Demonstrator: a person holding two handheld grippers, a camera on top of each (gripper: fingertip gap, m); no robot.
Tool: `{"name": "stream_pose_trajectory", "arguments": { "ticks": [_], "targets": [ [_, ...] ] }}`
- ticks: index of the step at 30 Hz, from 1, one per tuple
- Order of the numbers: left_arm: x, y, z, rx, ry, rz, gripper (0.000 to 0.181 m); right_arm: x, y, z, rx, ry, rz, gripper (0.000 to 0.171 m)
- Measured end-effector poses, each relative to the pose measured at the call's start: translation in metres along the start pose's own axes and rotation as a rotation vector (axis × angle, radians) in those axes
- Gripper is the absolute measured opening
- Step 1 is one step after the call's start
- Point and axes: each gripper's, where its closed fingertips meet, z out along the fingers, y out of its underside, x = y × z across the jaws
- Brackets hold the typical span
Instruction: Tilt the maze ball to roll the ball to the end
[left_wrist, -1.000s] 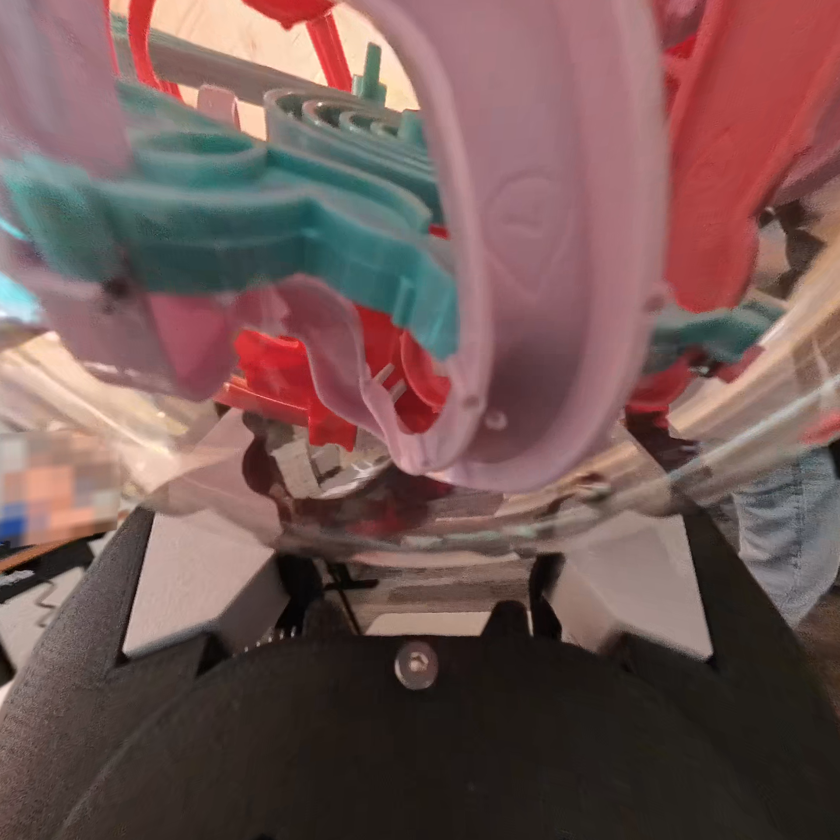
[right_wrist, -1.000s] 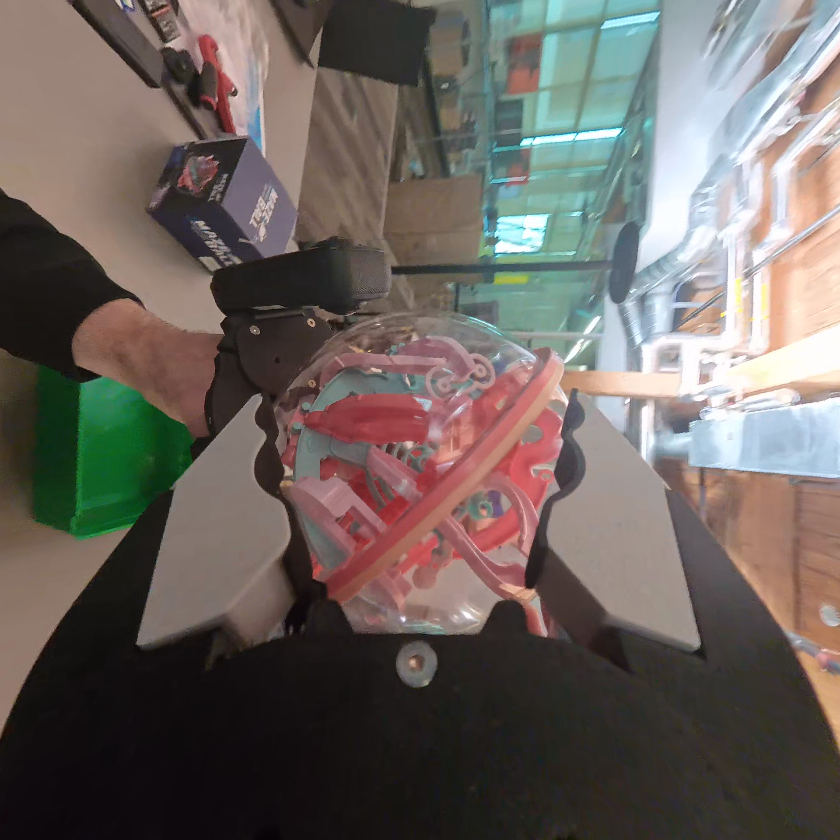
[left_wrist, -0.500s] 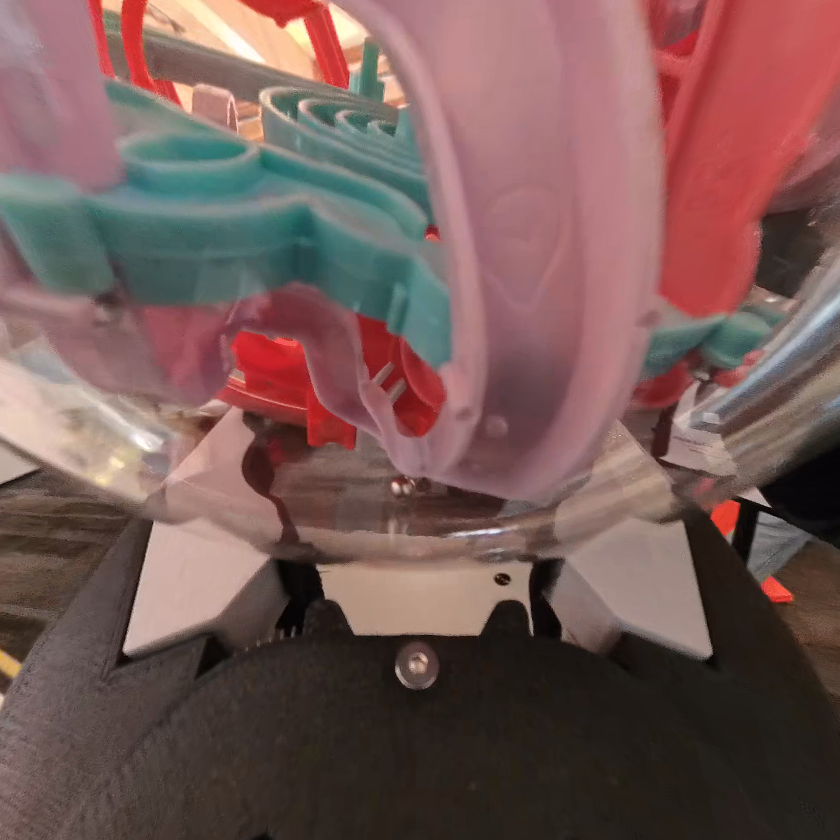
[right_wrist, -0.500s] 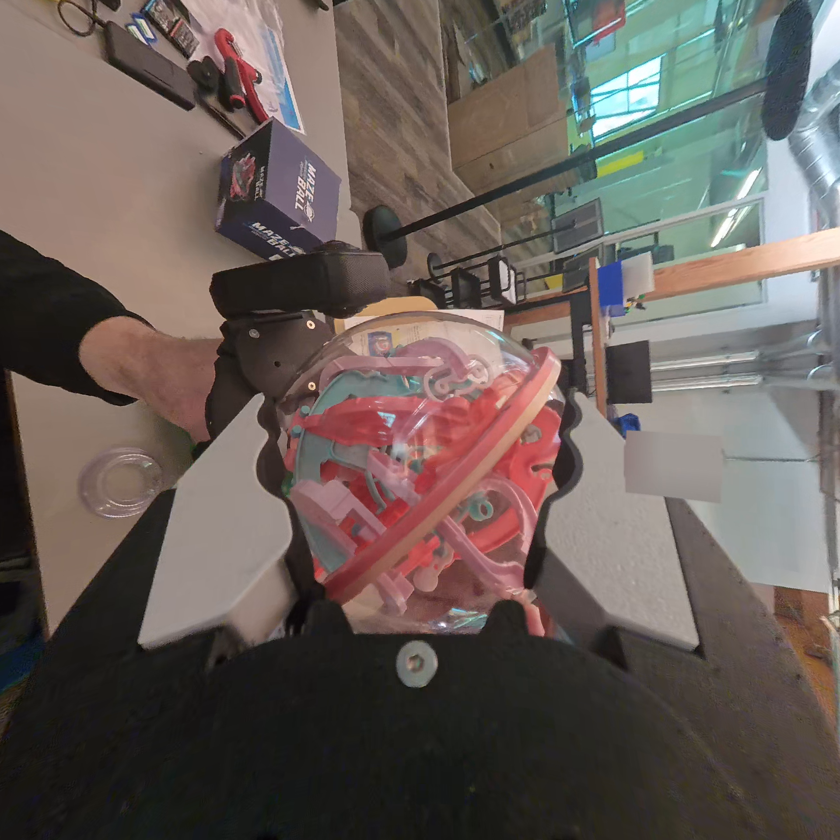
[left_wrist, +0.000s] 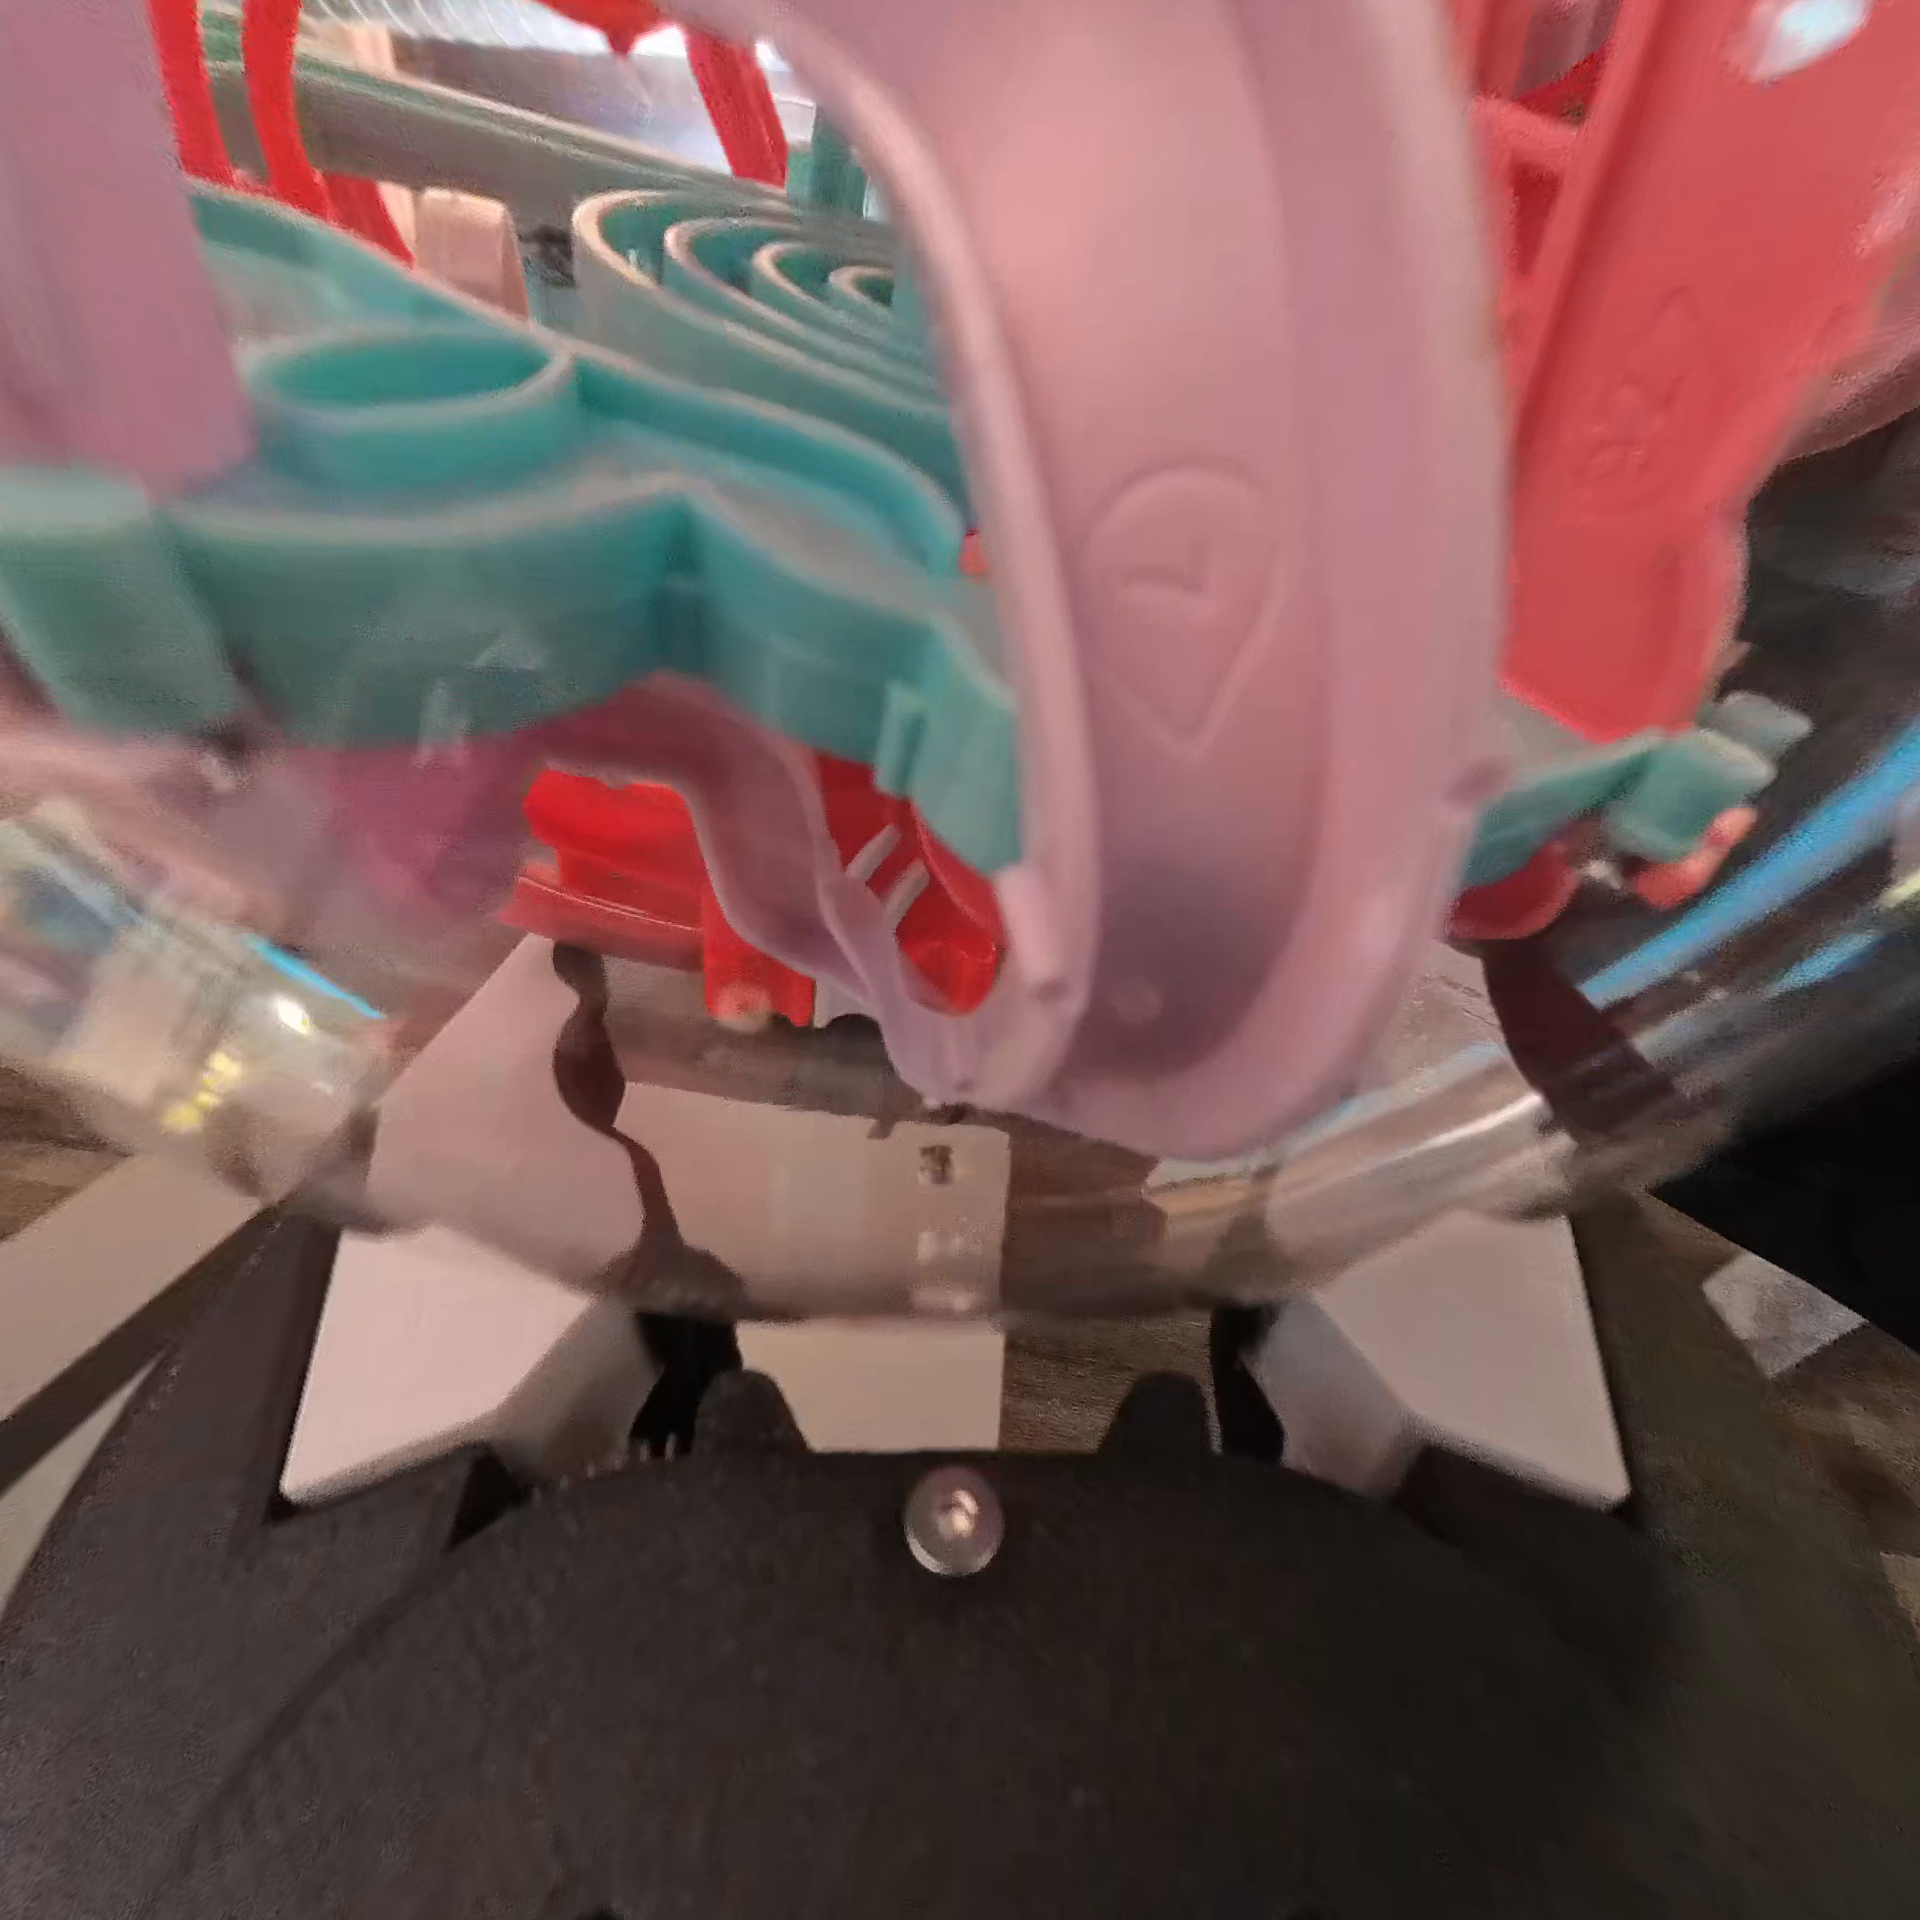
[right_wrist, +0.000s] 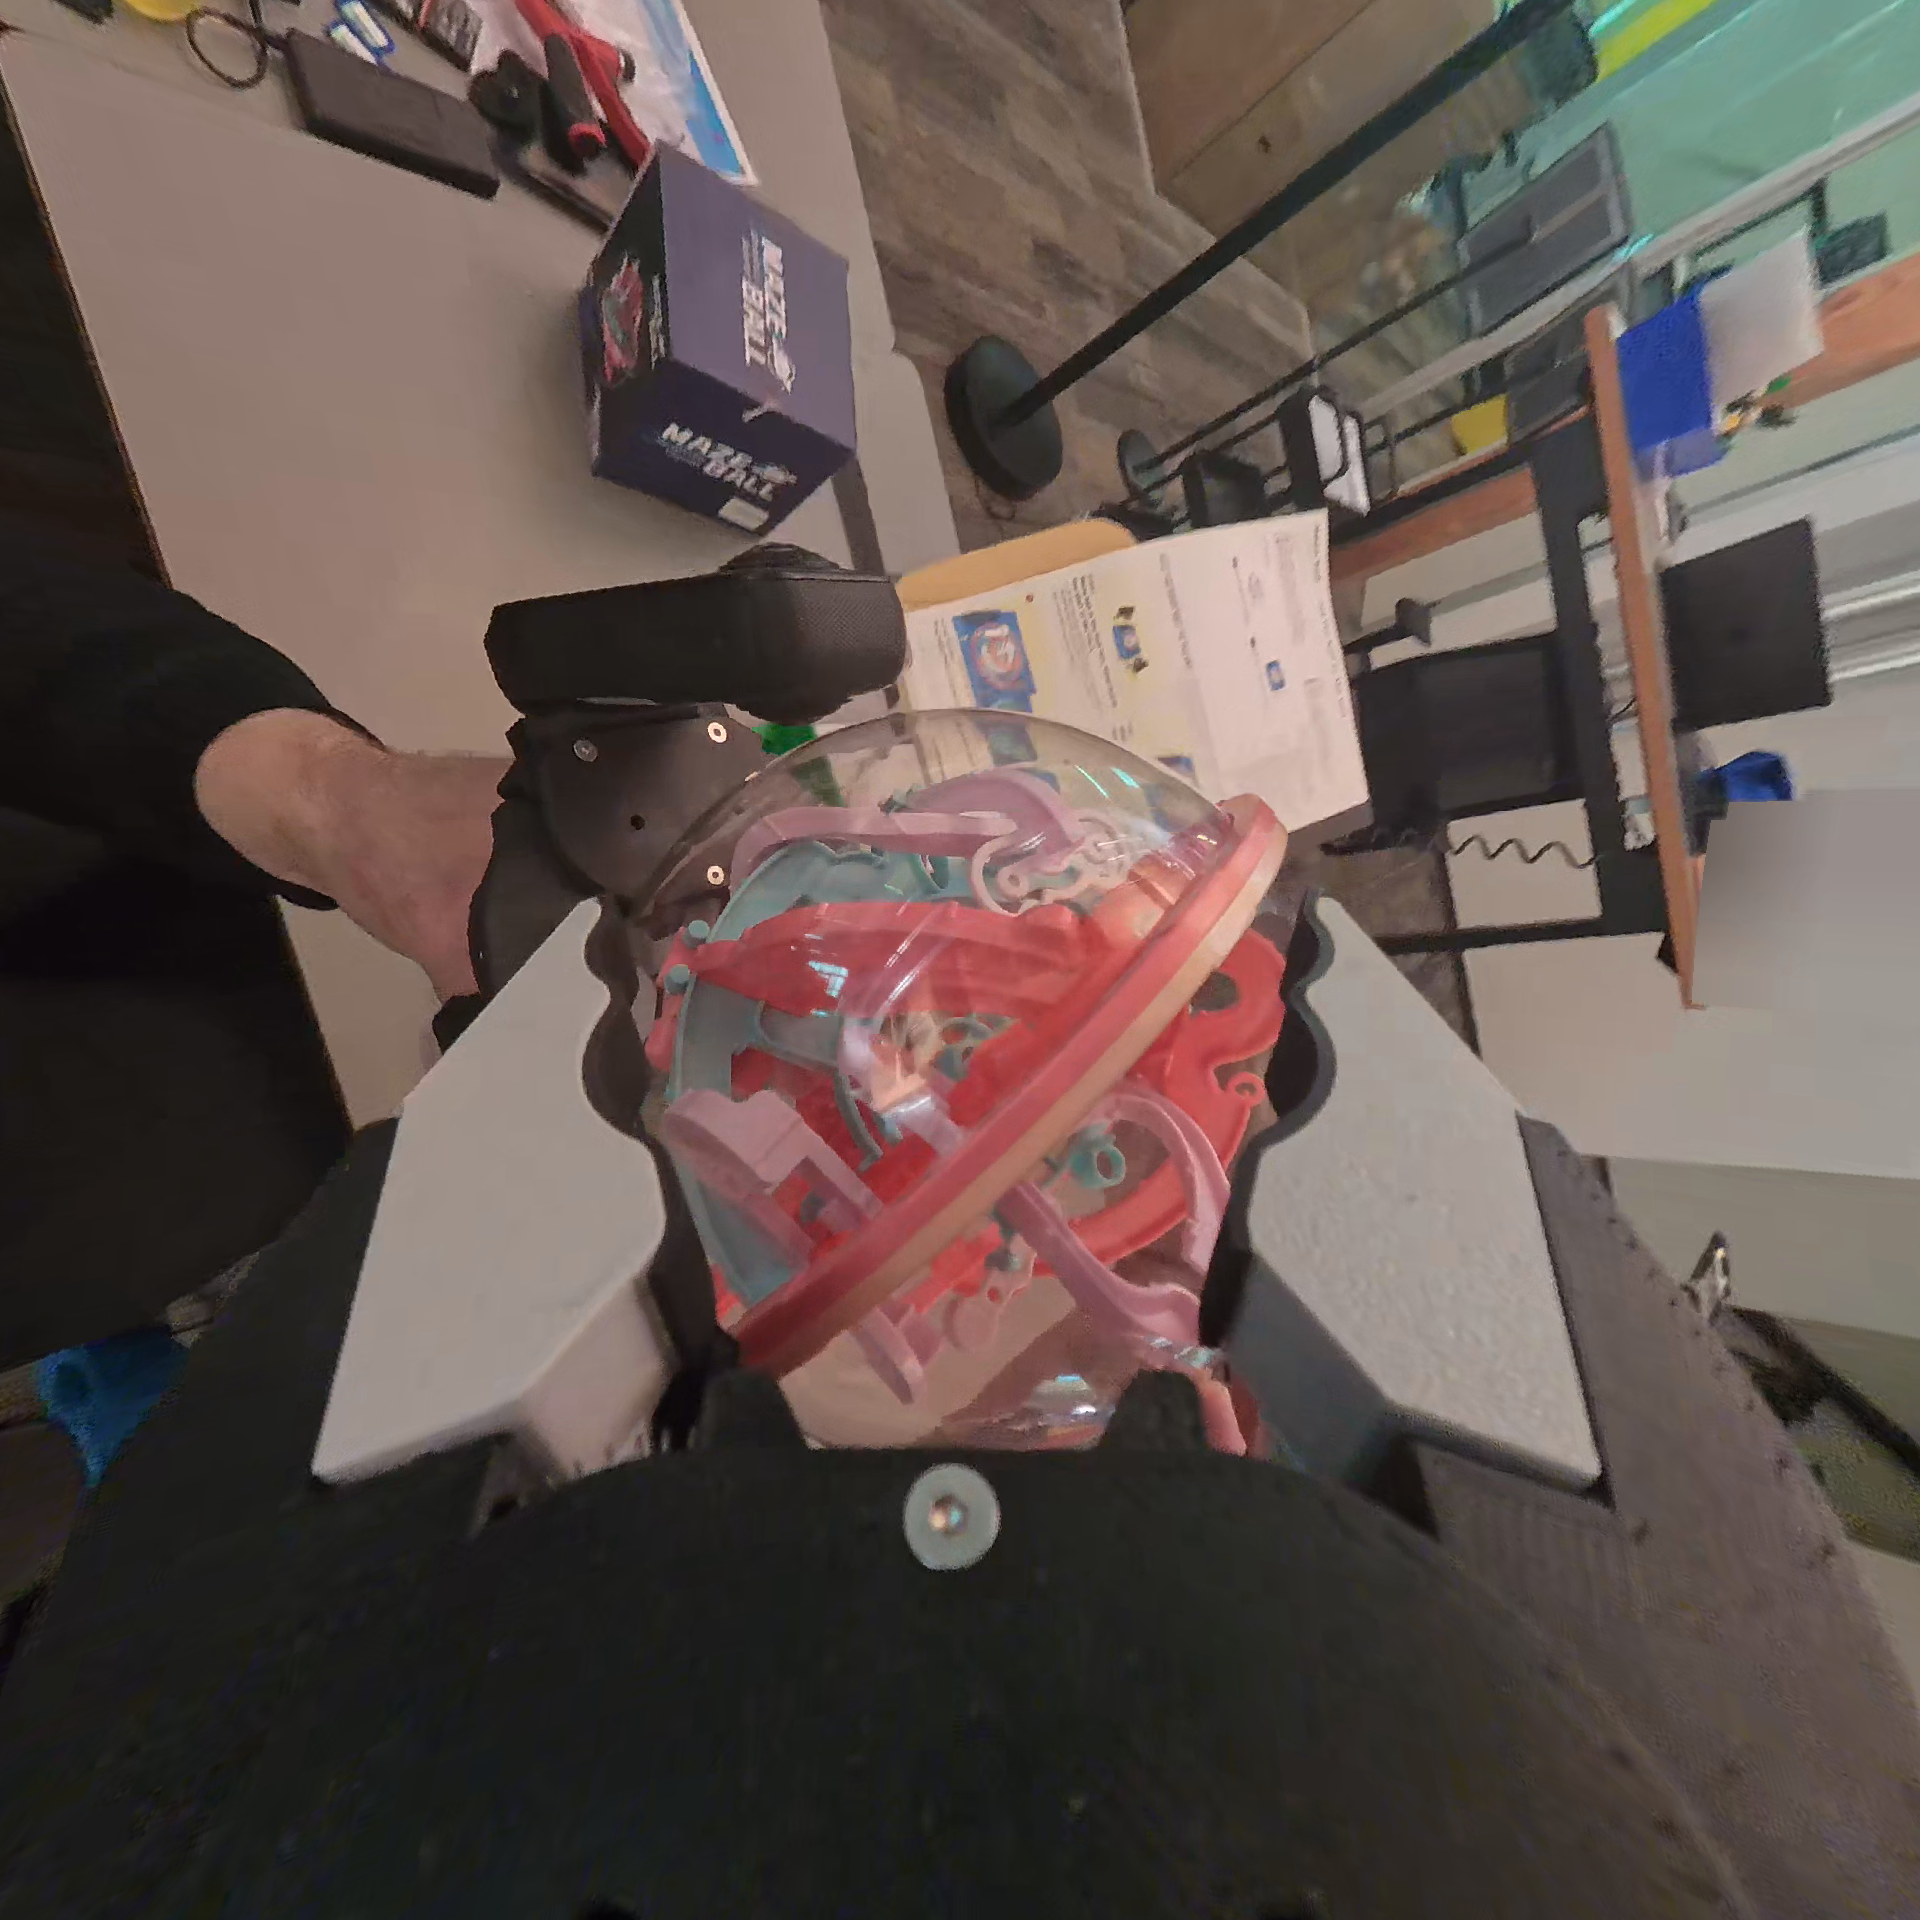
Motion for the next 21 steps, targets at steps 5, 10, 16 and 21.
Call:
{"name": "stream_pose_trajectory", "arguments": {
  "ticks": [5, 10, 16, 21],
  "targets": [
    [0.002, 0.024, 0.01, -0.015, 0.054, -0.088, 0.129, -0.005, 0.022, 0.018, -0.082, -0.045, 0.043, 0.124],
    [0.002, 0.044, 0.016, -0.038, 0.074, -0.152, 0.129, -0.011, 0.041, 0.03, -0.105, -0.08, 0.084, 0.126],
    [0.0, 0.067, 0.02, -0.104, 0.06, -0.192, 0.129, -0.016, 0.06, 0.038, -0.069, -0.12, 0.149, 0.126],
    [-0.005, 0.098, 0.016, -0.186, 0.032, -0.233, 0.129, -0.028, 0.078, 0.052, -0.016, -0.162, 0.218, 0.126]
  ]
}}
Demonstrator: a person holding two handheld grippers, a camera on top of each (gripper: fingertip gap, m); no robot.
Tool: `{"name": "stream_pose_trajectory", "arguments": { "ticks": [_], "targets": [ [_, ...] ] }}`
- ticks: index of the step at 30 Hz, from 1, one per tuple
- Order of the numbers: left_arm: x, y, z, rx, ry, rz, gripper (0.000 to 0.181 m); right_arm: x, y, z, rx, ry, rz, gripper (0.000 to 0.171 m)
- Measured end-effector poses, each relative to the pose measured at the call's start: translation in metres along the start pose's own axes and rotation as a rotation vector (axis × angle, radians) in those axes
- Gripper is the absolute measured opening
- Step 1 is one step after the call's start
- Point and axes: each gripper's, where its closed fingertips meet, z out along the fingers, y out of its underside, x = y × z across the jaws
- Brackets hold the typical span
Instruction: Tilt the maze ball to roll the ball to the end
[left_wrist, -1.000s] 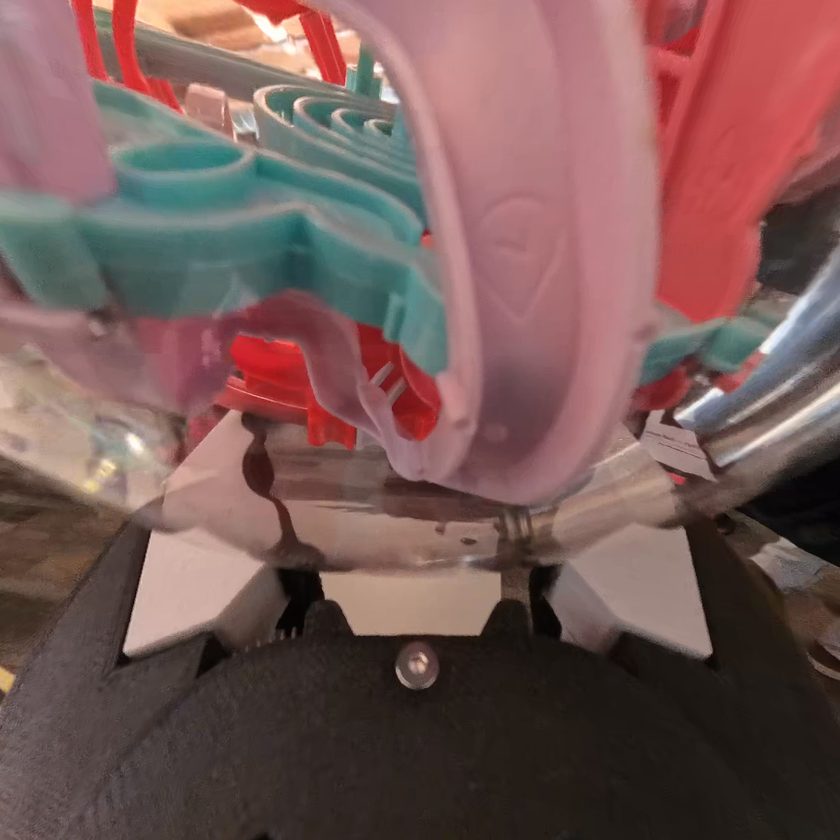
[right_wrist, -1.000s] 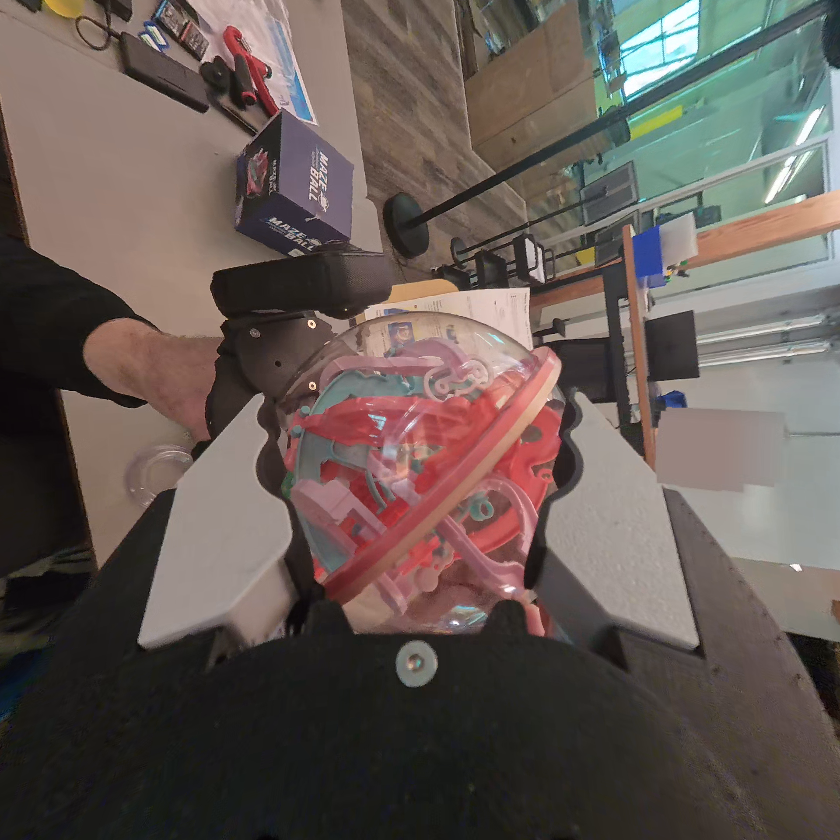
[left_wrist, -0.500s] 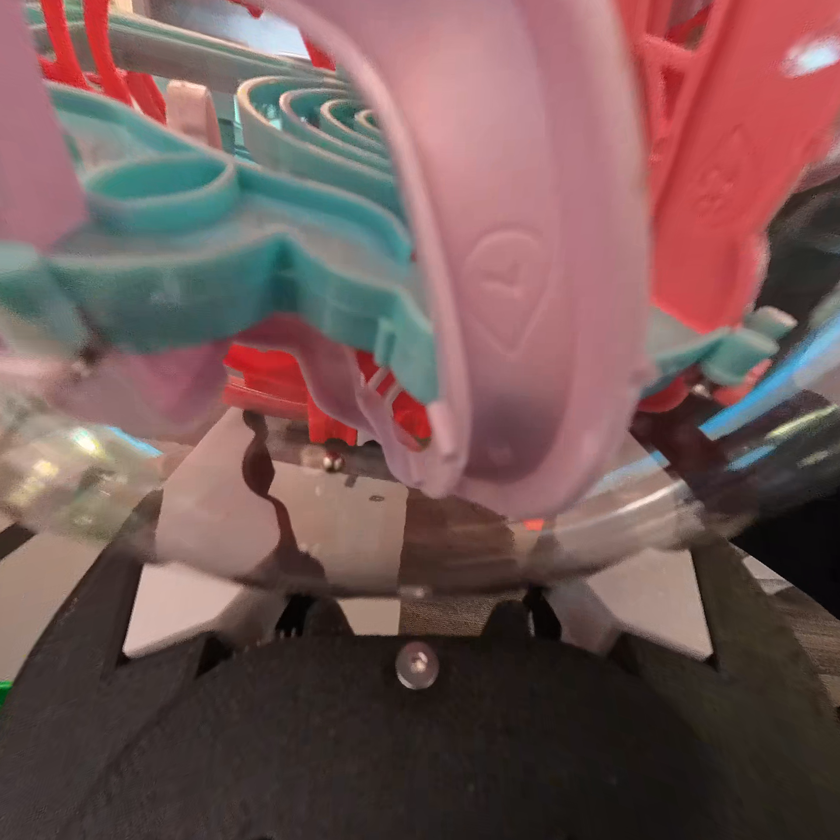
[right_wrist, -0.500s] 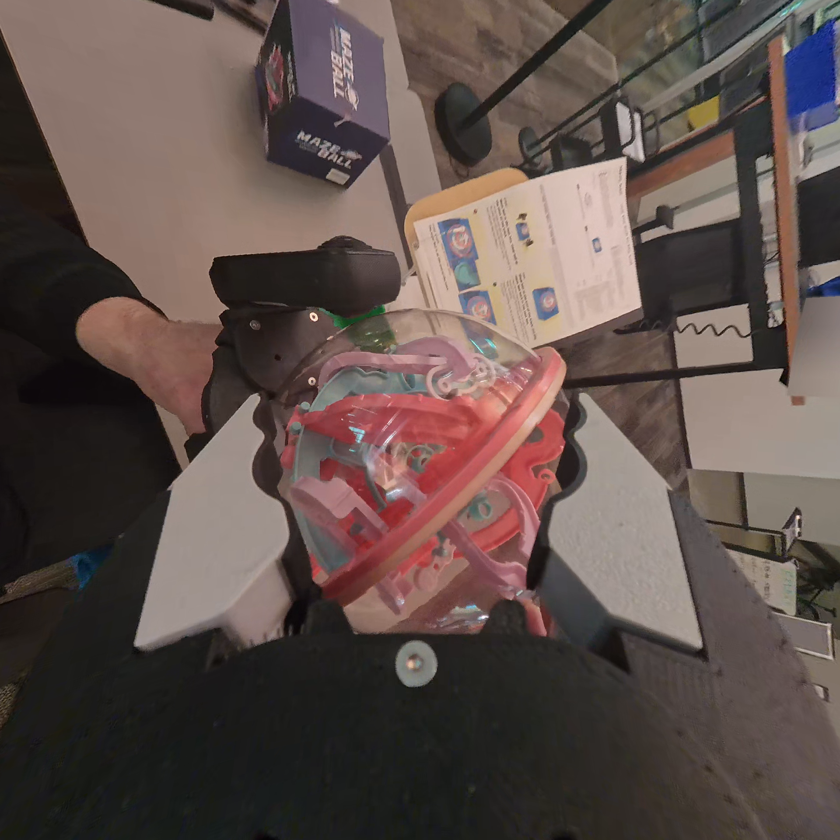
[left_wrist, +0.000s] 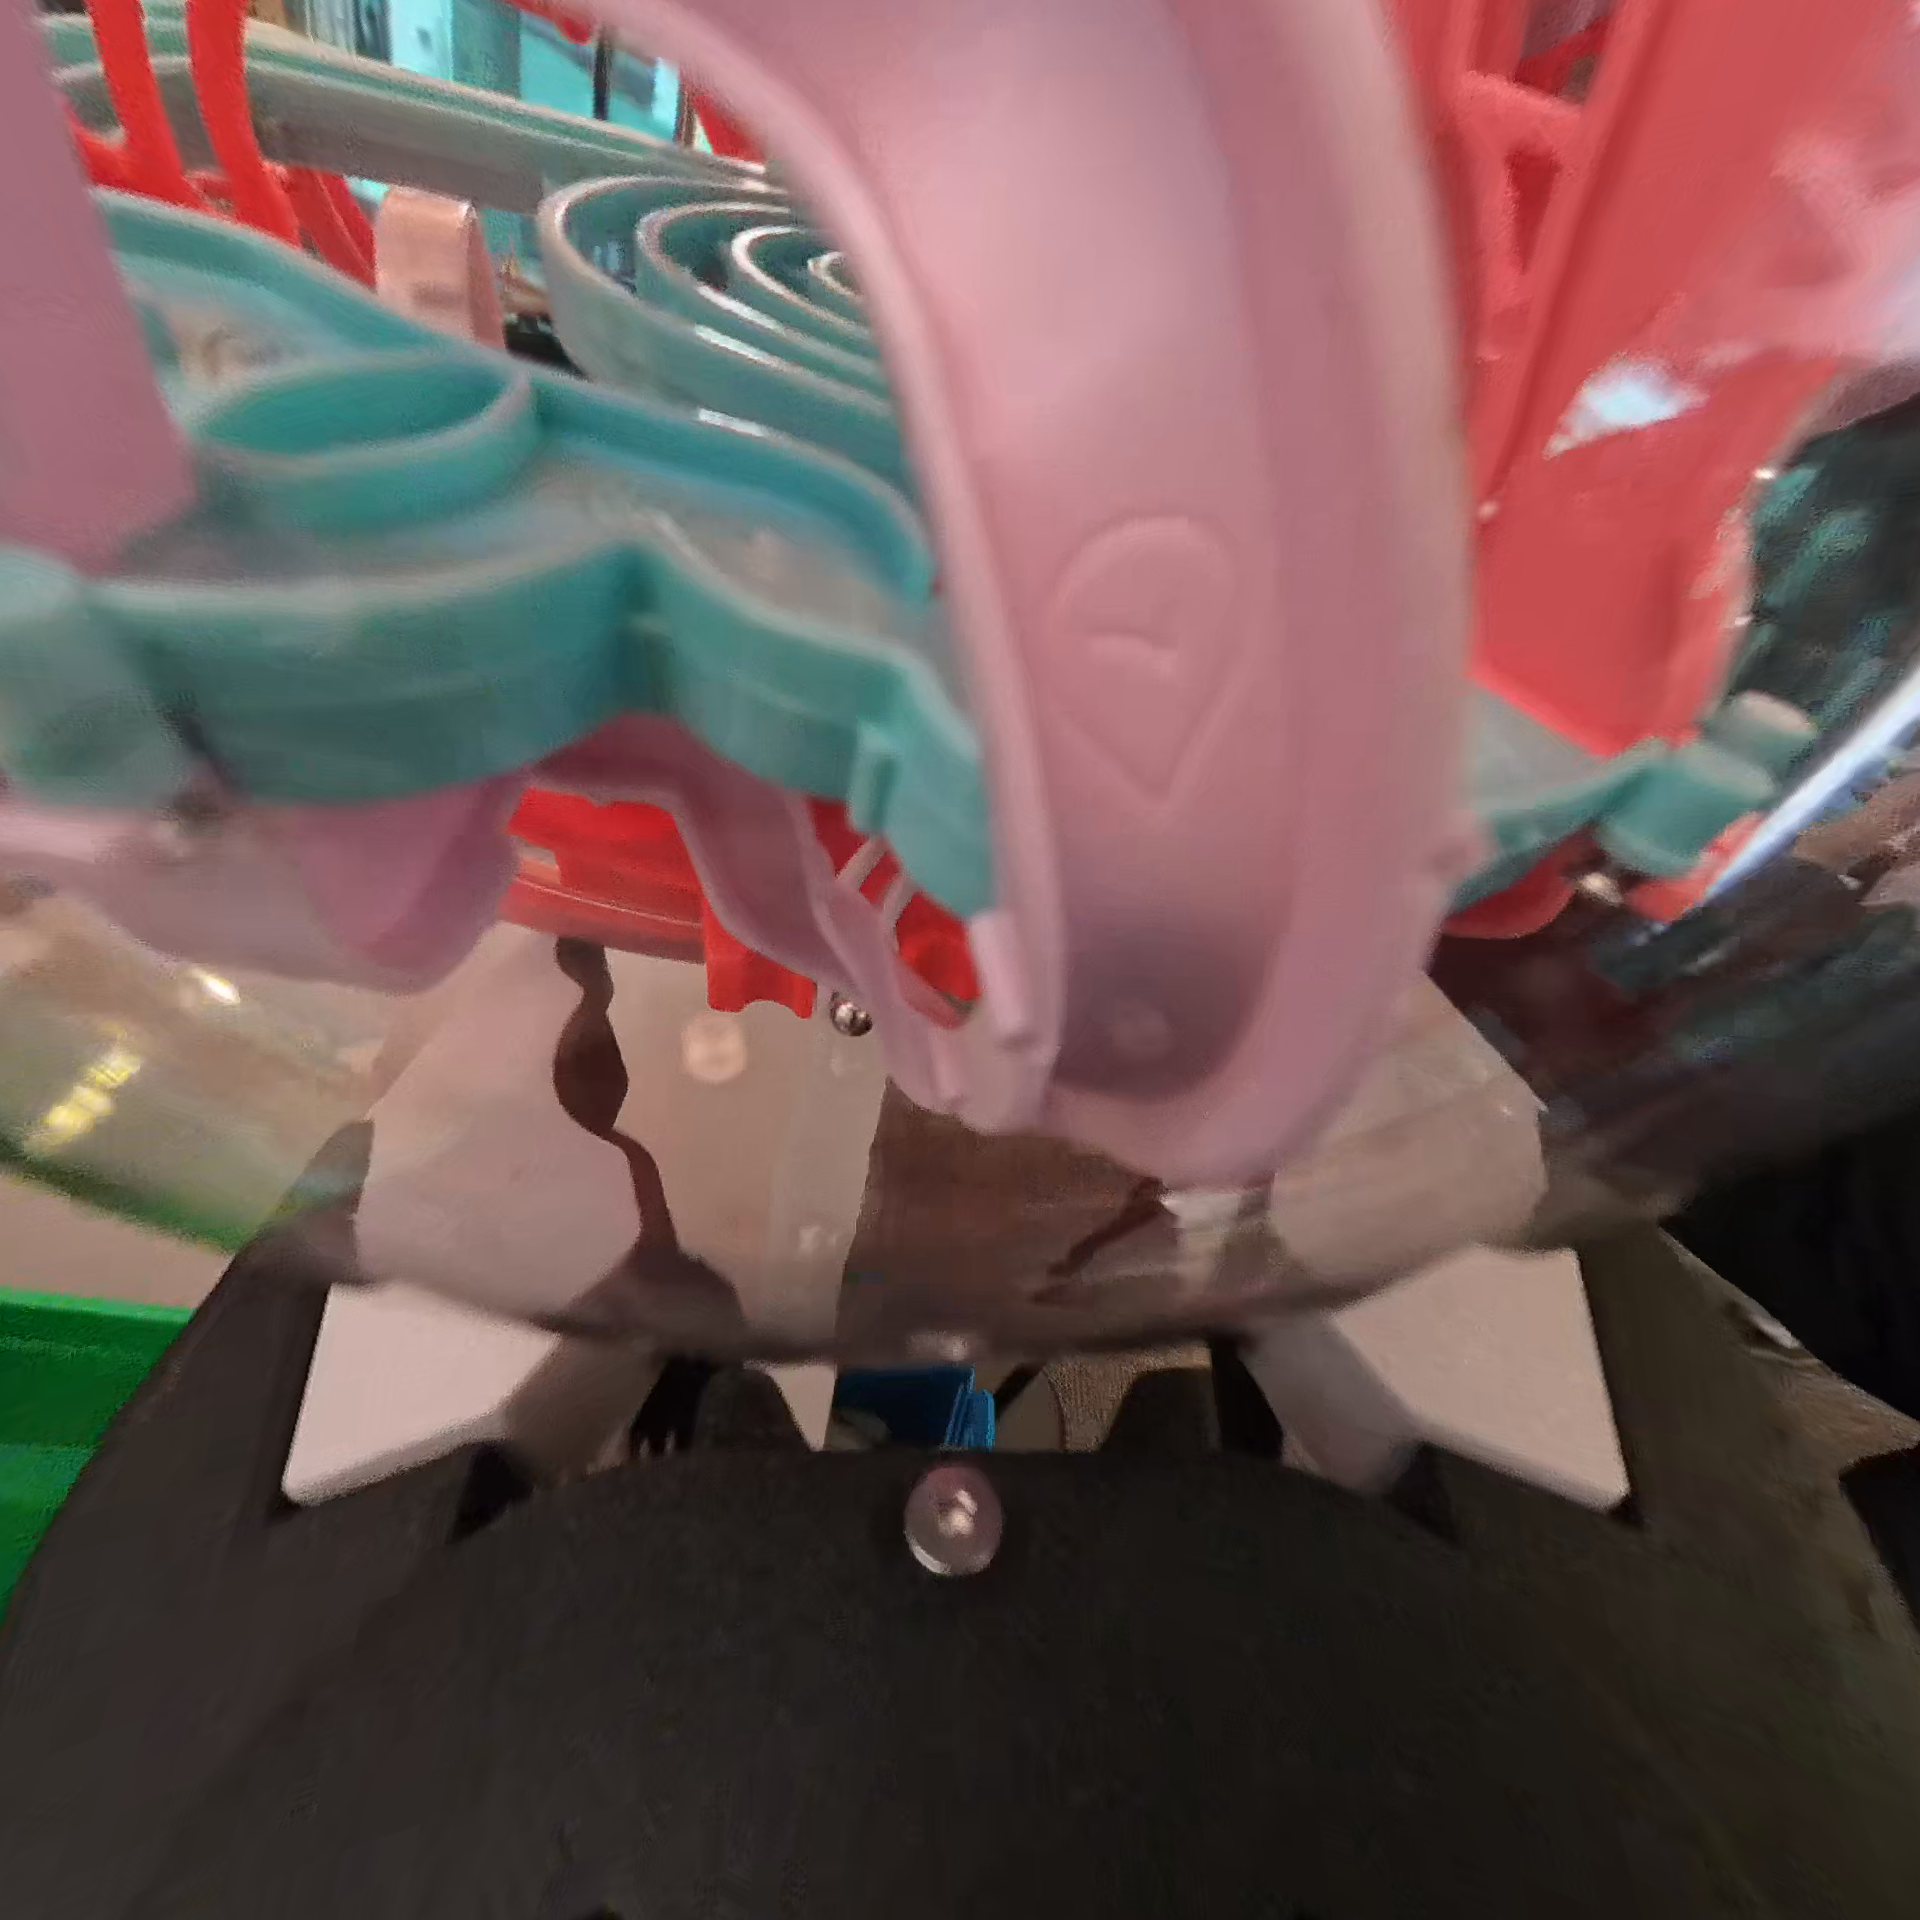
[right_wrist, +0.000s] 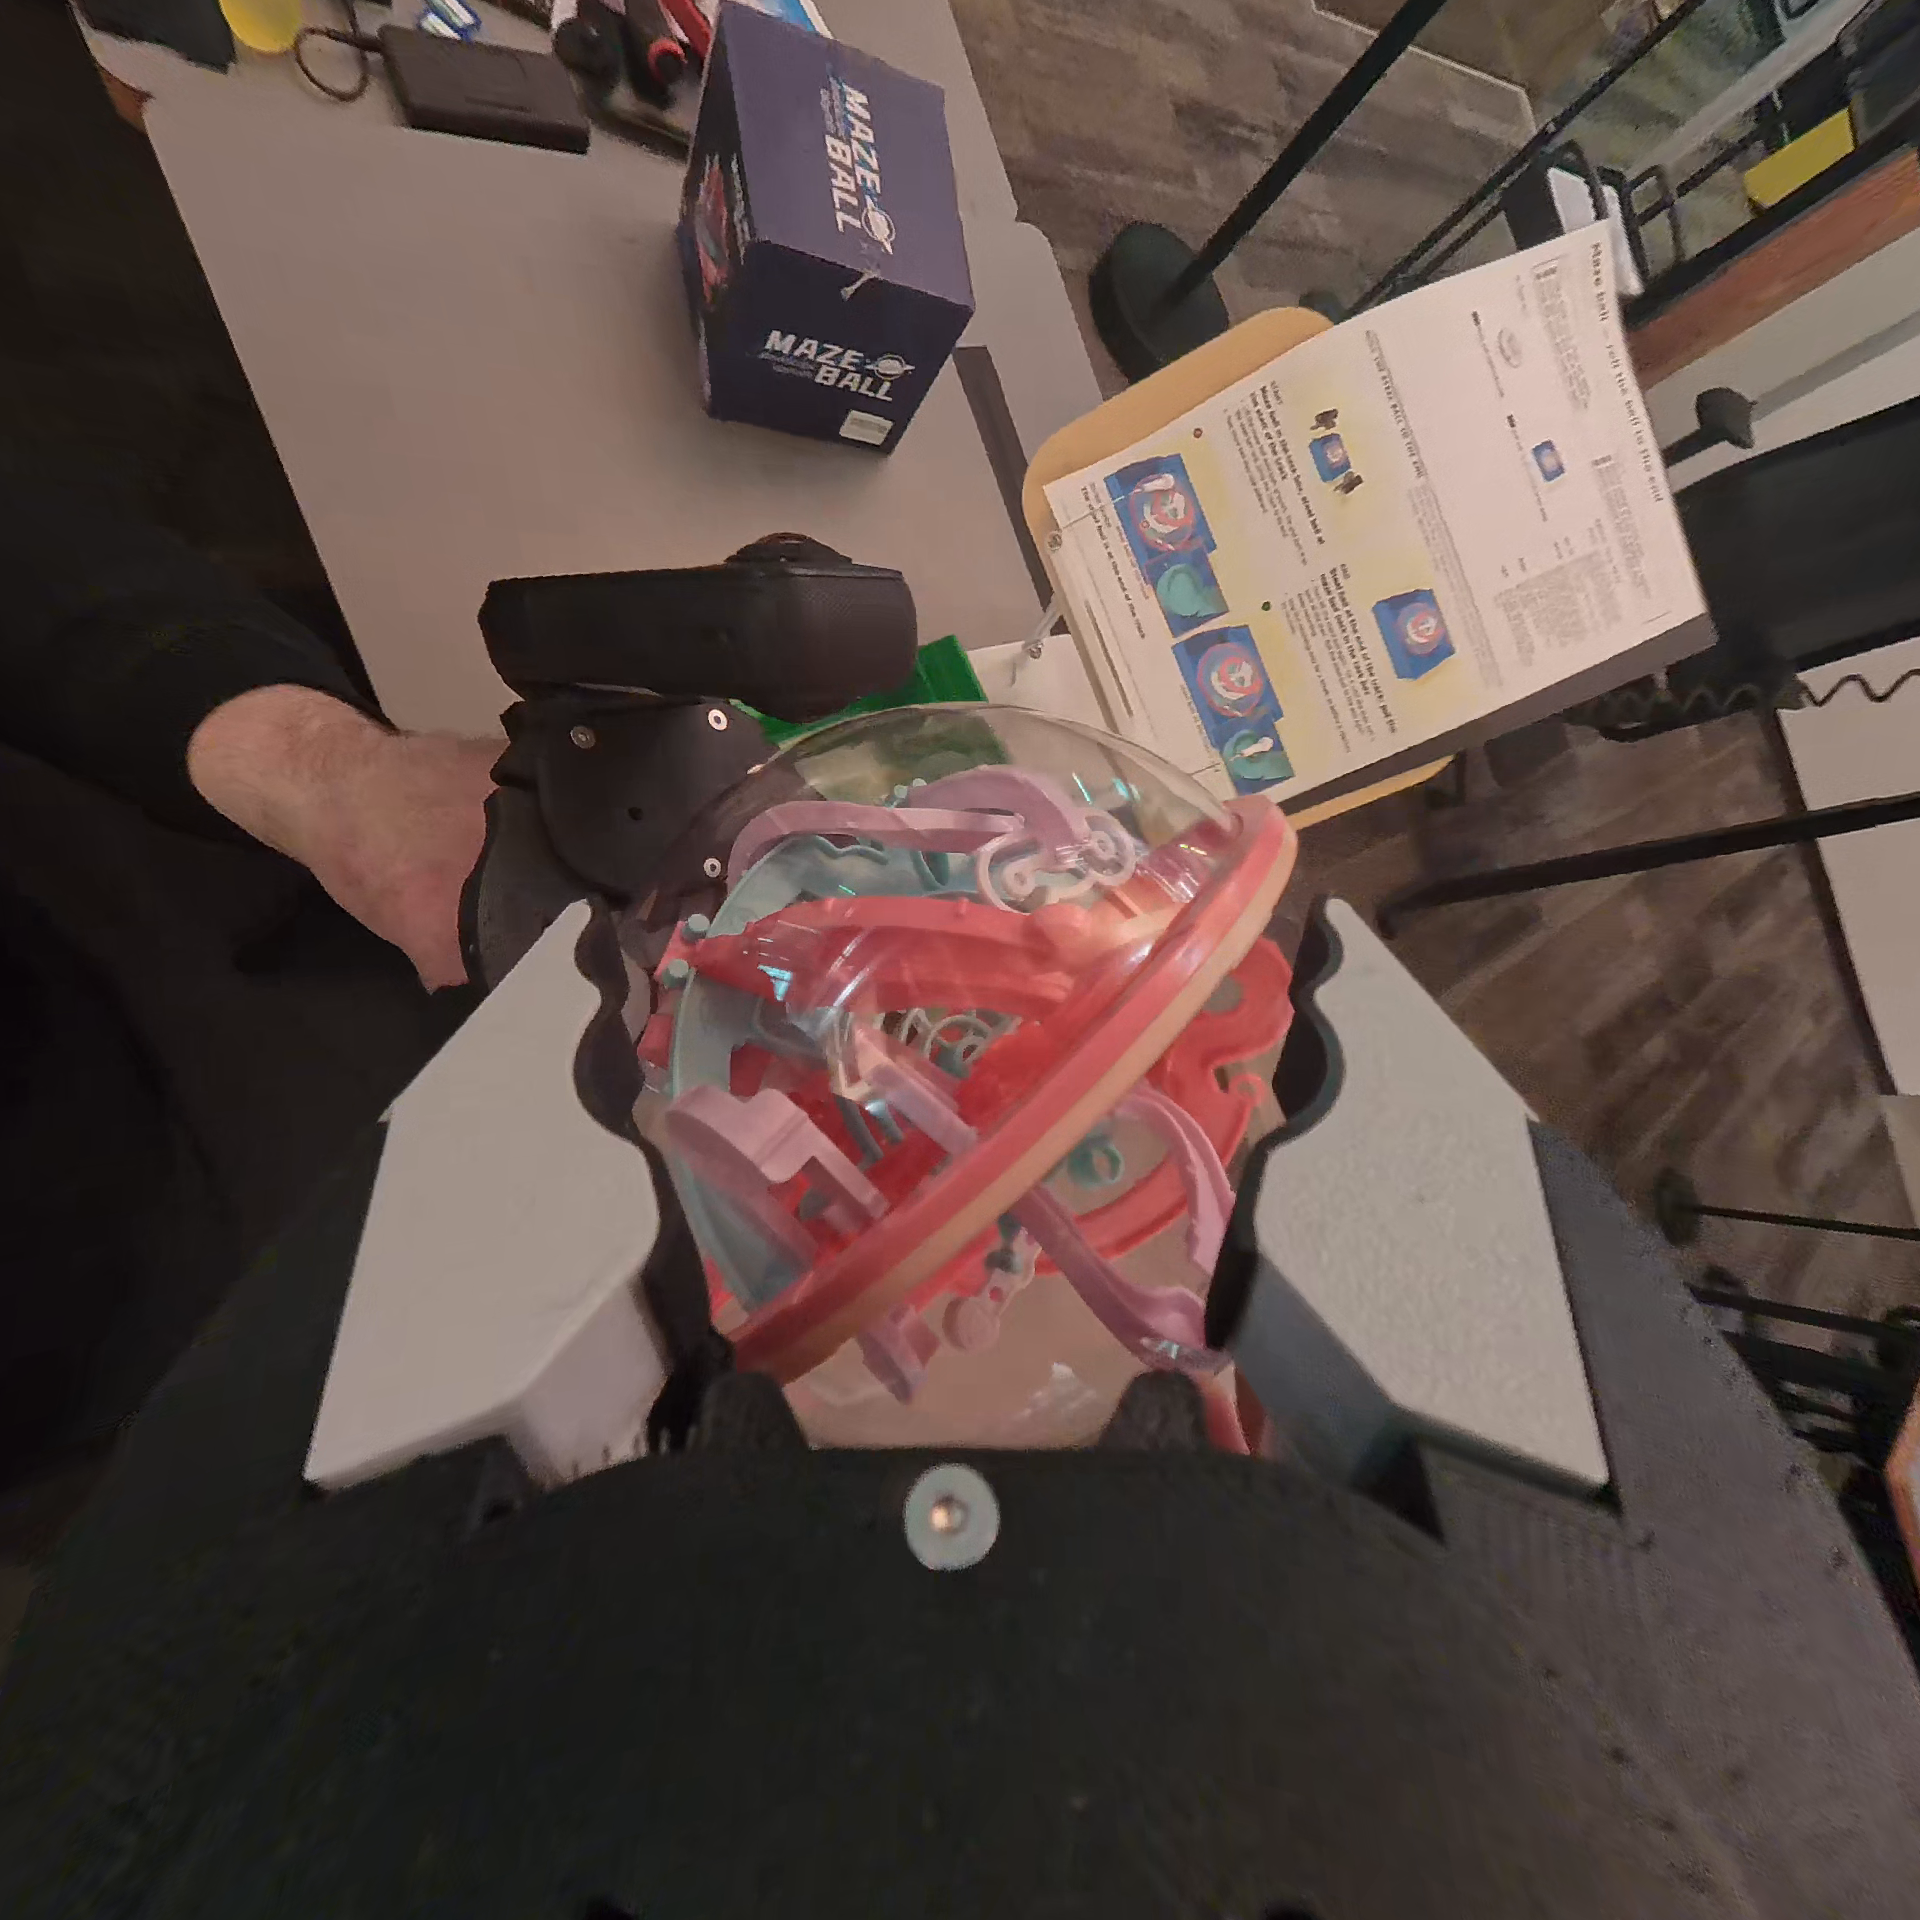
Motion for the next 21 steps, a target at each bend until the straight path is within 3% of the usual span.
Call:
{"name": "stream_pose_trajectory", "arguments": {
  "ticks": [13, 21],
  "targets": [
    [-0.018, 0.088, 0.004, -0.088, -0.004, -0.161, 0.128, -0.034, 0.055, 0.06, -0.013, -0.138, 0.115, 0.126],
    [-0.042, 0.161, -0.011, -0.232, -0.094, -0.22, 0.128, -0.065, 0.092, 0.109, 0.123, -0.219, 0.225, 0.125]
  ]
}}
